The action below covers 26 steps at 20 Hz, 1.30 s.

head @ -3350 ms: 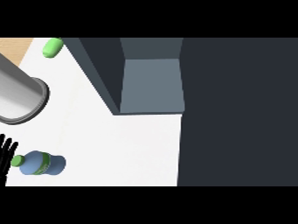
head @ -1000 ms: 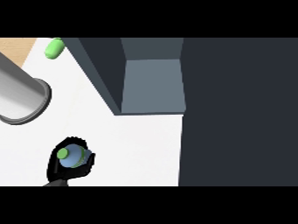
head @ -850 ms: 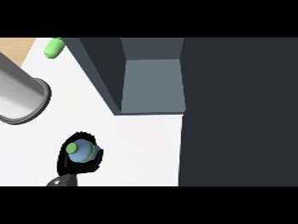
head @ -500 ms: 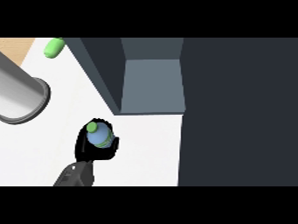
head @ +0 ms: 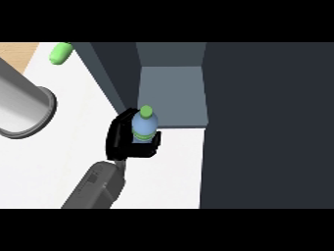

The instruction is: Pick up the bottled water, place it into the cabinet and close the cabinet

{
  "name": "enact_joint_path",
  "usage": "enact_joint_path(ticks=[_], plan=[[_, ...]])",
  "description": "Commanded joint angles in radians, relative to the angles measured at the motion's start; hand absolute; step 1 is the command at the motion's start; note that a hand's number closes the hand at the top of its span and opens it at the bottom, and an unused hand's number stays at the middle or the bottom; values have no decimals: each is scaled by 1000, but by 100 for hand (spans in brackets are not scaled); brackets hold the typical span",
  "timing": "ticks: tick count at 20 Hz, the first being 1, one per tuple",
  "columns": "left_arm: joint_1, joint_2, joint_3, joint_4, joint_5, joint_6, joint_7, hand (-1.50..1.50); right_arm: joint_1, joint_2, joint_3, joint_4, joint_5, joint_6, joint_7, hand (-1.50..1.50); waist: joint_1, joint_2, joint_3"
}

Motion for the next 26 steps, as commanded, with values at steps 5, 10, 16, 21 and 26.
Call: enact_joint_path(ticks=[5, 10, 16, 21, 26], plan=[[-184, -1, -144, -68, 56, 278, 155, 150, 8, -15, -43, -100, -104, 6, 60, -150, -11, 2, 0], [-341, -1, -205, 82, 111, 384, 172, 150, -53, -2, -51, -77, -103, -5, 76, -150, -21, 10, -1], [-559, -1, -102, 259, 142, 418, 259, 150, 10, -9, -94, -62, -112, 40, 16, -150, -38, 10, -1], [-599, -1, -118, 432, 110, 409, 178, 150, -8, 1, -77, -46, -104, 53, 17, -150, -42, 16, -1], [-681, -1, -121, 598, 69, 468, 184, 150, -64, -19, -119, -14, -148, 61, 11, -150, -58, 30, -1]])
